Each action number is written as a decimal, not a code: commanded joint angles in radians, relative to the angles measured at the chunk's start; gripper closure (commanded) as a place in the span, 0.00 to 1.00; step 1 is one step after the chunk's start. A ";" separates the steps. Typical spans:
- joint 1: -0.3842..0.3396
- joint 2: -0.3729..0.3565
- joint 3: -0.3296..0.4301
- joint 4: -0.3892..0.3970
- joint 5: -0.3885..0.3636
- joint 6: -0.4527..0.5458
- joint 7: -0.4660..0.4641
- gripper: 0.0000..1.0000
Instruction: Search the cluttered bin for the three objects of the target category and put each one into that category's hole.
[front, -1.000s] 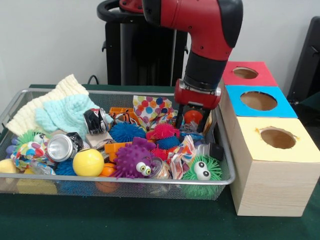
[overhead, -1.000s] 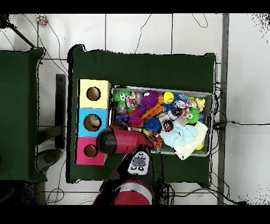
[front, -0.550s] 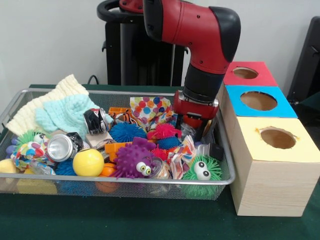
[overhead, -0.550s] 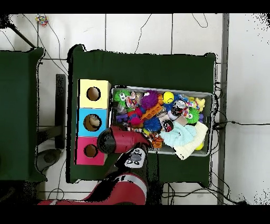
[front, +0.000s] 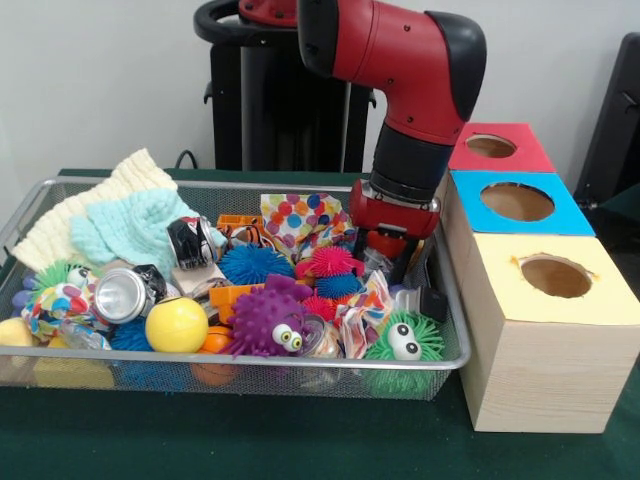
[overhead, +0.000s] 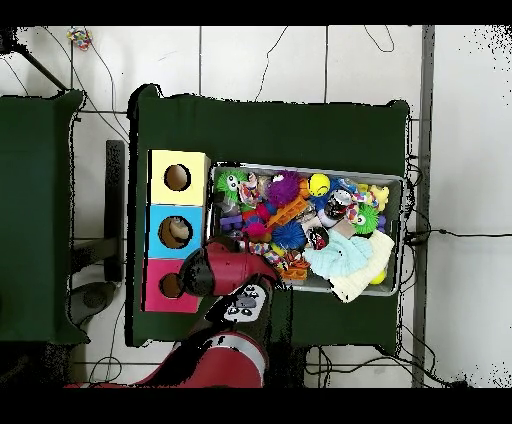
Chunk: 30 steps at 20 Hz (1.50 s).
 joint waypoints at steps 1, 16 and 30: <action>-0.024 0.102 0.099 0.046 0.019 -0.103 0.216 1.00; -0.044 0.082 0.116 0.072 0.018 -0.121 0.211 1.00; -0.083 0.052 0.143 0.117 -0.014 -0.129 0.192 1.00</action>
